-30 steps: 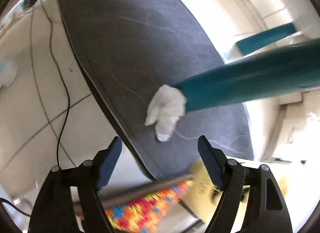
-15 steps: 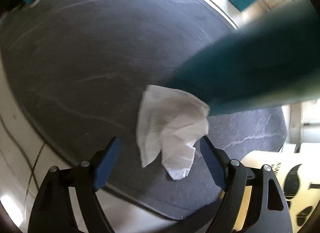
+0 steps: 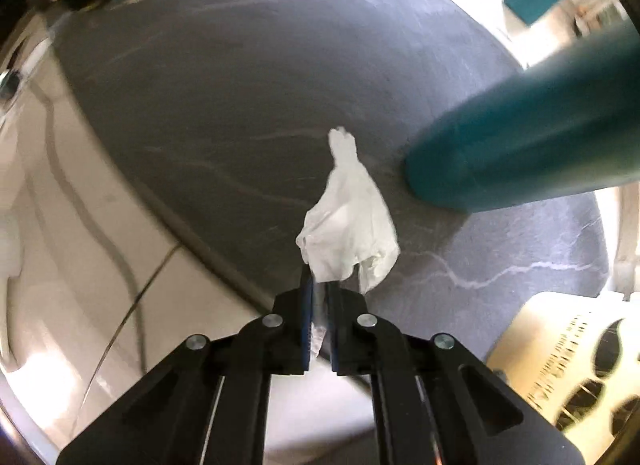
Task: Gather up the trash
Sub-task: 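Lift the tissue with the right gripper into the yellow bucket and release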
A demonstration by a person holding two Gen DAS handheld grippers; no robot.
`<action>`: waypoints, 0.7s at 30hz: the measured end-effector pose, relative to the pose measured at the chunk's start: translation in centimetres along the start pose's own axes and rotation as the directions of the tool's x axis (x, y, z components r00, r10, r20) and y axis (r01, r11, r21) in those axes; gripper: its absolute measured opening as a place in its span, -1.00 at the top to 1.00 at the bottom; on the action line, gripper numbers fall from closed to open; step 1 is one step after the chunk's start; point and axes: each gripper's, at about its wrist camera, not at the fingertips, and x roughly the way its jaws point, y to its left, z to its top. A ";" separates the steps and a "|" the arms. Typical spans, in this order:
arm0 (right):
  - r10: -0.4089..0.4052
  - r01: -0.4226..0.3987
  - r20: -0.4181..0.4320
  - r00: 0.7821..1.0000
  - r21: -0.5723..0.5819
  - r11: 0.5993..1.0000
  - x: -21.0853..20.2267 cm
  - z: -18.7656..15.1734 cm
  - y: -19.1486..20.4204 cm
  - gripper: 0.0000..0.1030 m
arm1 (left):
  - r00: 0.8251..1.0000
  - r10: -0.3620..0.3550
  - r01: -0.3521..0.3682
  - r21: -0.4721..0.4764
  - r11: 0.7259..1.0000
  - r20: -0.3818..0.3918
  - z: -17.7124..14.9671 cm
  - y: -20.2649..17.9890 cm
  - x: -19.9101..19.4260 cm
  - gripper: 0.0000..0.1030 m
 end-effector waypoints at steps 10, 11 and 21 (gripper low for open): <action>-0.253 0.328 0.256 0.933 -0.320 0.889 -19.2 -6.8 -2.0 0.86 | 0.991 -0.070 0.056 0.123 0.991 0.111 1.7 -6.8 -3.5 -0.03; -0.284 0.359 0.264 0.922 -0.304 0.883 -20.5 -7.6 -3.0 0.86 | 0.989 -0.076 0.059 0.134 0.989 0.123 1.8 -7.5 -4.0 -0.03; -0.576 0.578 0.046 0.816 -0.017 0.816 -23.3 -12.9 -15.9 0.86 | 0.983 -0.079 0.058 0.132 0.990 0.167 1.0 -10.8 -7.0 -0.04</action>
